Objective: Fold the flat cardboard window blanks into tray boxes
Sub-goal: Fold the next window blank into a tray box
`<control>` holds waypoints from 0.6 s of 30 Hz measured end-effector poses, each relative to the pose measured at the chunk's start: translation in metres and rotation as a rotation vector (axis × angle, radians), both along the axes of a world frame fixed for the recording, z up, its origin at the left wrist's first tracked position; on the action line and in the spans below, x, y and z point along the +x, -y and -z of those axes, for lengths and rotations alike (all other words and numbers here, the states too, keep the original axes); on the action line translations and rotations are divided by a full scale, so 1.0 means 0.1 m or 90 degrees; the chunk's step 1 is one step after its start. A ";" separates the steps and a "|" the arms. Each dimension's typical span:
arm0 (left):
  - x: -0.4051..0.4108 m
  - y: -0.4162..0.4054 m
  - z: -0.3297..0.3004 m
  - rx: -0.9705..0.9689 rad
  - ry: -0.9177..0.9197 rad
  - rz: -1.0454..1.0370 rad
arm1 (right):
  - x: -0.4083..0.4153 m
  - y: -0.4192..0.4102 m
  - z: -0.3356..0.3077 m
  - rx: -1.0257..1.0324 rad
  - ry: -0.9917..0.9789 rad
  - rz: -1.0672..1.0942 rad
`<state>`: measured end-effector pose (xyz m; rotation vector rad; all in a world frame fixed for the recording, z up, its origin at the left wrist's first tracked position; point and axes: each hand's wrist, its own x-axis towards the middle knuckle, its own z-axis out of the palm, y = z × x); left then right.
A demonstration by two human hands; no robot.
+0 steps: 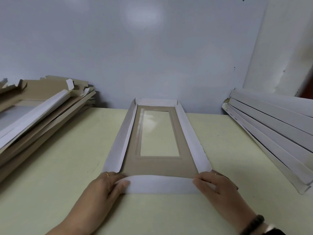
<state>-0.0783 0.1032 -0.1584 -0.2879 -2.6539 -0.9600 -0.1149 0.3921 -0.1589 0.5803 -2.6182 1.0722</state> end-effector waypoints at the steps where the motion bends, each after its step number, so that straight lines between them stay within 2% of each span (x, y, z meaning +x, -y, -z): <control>1: -0.03 -0.03 0.00 -0.013 -0.013 -0.019 | 0.01 0.03 0.00 0.013 -0.018 0.033; 4: -0.07 -0.08 -0.03 -0.082 0.009 -0.058 | 0.00 0.10 -0.02 0.075 -0.052 0.098; 7: -0.06 -0.15 -0.14 -0.234 -0.042 -0.069 | -0.04 0.15 -0.01 0.202 -0.062 0.126; 9: -0.03 -0.19 -0.17 -0.305 -0.054 -0.085 | -0.04 0.19 -0.06 0.295 -0.080 0.131; 11: -0.01 -0.21 -0.17 -0.381 -0.020 -0.123 | -0.06 0.21 -0.05 0.329 -0.143 0.122; 13: -0.05 -0.23 -0.15 -0.417 -0.049 -0.146 | -0.08 0.25 -0.02 0.373 -0.178 0.099; 16: -0.09 -0.37 -0.17 -0.457 -0.135 -0.072 | -0.08 0.33 0.07 0.364 -0.160 0.000; 18: -0.11 -0.53 -0.15 -0.456 -0.107 0.013 | -0.06 0.38 0.06 0.340 -0.123 -0.061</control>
